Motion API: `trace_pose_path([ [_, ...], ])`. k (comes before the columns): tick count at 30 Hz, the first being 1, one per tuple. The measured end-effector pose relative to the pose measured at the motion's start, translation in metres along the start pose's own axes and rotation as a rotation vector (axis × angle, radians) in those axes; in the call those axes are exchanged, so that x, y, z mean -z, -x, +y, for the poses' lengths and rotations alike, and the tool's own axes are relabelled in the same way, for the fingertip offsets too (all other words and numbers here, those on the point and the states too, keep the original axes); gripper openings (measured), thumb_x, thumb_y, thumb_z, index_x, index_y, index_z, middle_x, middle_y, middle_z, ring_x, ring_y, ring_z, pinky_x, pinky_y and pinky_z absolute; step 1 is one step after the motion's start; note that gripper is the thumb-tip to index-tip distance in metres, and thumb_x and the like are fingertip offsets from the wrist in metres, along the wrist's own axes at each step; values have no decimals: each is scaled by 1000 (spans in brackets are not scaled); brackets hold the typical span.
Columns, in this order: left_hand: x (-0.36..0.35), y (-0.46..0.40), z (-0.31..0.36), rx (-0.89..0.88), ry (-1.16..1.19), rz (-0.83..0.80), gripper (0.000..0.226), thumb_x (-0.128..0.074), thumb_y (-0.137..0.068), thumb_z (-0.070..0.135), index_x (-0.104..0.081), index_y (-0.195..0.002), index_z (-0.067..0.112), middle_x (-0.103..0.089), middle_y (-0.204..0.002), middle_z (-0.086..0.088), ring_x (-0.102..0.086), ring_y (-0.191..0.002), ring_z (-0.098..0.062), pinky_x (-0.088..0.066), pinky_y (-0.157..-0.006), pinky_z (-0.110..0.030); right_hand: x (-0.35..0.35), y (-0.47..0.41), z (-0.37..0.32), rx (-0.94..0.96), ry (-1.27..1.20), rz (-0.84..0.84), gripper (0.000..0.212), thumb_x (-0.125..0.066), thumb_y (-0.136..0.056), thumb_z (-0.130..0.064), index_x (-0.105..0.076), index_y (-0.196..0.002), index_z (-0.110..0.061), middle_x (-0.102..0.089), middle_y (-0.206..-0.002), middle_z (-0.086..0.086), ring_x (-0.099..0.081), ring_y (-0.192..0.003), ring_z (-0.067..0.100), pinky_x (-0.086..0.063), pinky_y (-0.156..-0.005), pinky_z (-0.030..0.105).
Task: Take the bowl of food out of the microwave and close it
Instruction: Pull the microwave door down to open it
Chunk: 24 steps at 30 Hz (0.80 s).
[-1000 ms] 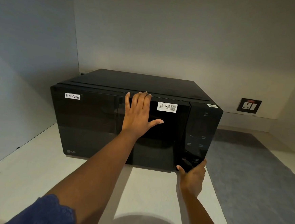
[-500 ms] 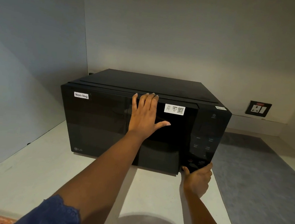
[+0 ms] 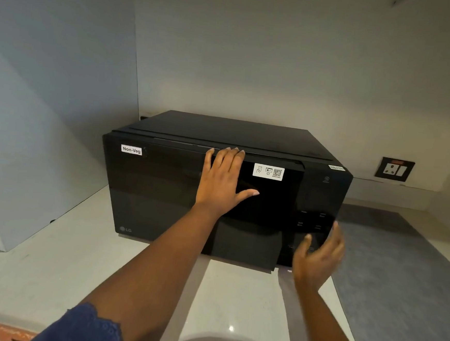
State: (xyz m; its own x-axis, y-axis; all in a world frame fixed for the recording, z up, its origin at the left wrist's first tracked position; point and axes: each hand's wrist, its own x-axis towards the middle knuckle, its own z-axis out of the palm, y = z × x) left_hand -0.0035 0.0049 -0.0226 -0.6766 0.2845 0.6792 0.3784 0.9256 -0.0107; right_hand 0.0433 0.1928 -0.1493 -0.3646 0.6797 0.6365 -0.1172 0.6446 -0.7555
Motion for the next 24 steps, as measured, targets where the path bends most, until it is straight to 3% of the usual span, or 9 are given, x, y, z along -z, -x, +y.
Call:
trace_pose_path([
  [4, 4, 0, -4, -9, 17, -15, 84, -47, -81, 65, -28, -147, 16, -34, -151, -8, -25, -144, -24, -8, -121, -41, 1, -44, -68, 361, -159, 96, 40, -49, -86, -13, -49, -126, -9, -57, -124, 22, -45, -119, 24, -40, -98, 35],
  [9, 10, 2, -5, 17, 30, -71, 84, -50, -82, 61, -19, -149, 21, -24, -154, -13, -15, -146, -27, -5, -122, -39, -1, -73, -127, 600, 4, -293, 47, -46, -86, -32, -52, -126, -8, -60, -126, 15, -52, -121, 28, -42, -98, 35],
  [12, 12, 2, -8, 7, 3, -96, 87, -51, -82, 60, -17, -150, 17, -25, -155, -12, -16, -147, -26, -6, -122, -38, -4, -78, -128, 622, 113, -403, 48, -48, -87, -35, -52, -127, -10, -61, -126, 13, -54, -119, 27, -47, -95, 38],
  [16, 14, 1, -9, 5, -9, -122, 94, -52, -82, 61, -14, -150, 7, -22, -157, -11, -14, -148, -24, -5, -122, -36, -3, -81, -124, 580, 166, -436, 40, -52, -90, -30, -56, -125, -10, -61, -126, 13, -53, -120, 26, -46, -95, 35],
  [24, 21, 5, -12, -4, 53, -133, 84, -39, -87, 62, -18, -149, 9, -24, -157, -10, -14, -148, -22, -4, -122, -36, 6, -74, -126, 564, 169, -429, 35, -55, -89, -27, -62, -118, -9, -65, -121, 13, -56, -116, 26, -48, -91, 35],
])
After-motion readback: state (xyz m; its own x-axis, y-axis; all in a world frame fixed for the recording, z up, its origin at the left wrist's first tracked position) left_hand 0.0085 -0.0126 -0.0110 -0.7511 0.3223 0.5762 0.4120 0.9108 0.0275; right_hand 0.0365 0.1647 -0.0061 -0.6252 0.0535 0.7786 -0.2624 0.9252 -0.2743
